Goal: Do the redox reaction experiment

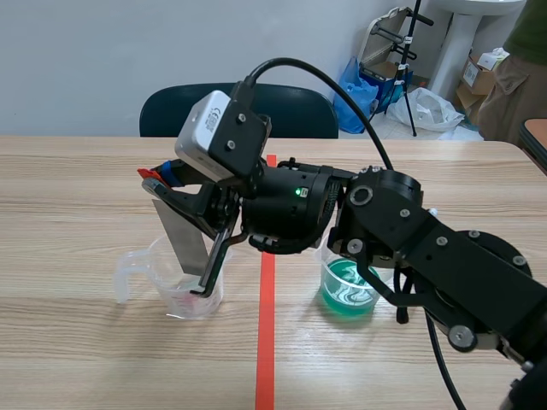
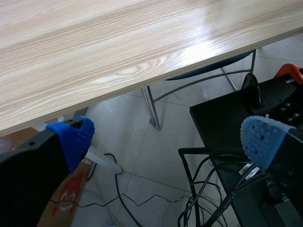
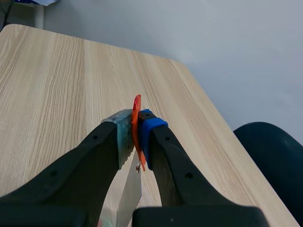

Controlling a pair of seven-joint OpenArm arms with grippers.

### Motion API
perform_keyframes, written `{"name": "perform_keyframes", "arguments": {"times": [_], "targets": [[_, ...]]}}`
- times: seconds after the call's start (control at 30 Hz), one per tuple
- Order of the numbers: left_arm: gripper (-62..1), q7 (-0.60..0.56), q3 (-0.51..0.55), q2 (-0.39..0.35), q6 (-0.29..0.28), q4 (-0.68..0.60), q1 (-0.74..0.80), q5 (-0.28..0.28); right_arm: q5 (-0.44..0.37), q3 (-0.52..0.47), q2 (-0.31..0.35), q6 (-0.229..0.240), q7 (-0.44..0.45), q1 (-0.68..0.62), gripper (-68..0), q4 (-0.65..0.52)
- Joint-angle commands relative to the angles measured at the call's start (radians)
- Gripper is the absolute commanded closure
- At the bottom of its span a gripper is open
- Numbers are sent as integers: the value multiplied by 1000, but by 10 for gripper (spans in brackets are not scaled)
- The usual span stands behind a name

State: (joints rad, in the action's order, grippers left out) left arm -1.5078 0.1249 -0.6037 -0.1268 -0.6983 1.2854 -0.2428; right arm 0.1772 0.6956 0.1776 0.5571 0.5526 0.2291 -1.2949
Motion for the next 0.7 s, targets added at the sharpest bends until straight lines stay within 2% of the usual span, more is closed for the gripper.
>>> {"name": "perform_keyframes", "arguments": {"times": [0.0, 0.37, 0.67], "targets": [[-623, -46, 5, 8, 2, -10, 8, 0, 5, -7, 0, -19, 16, 23, -6, -3], [-623, -46, 5, 8, 2, -10, 8, 0, 18, -7, 0, -18, 23, 23, -6, 53], [-623, -46, 5, 8, 2, -10, 8, 0, 18, -7, 0, -18, 24, 23, -6, 53]]}}
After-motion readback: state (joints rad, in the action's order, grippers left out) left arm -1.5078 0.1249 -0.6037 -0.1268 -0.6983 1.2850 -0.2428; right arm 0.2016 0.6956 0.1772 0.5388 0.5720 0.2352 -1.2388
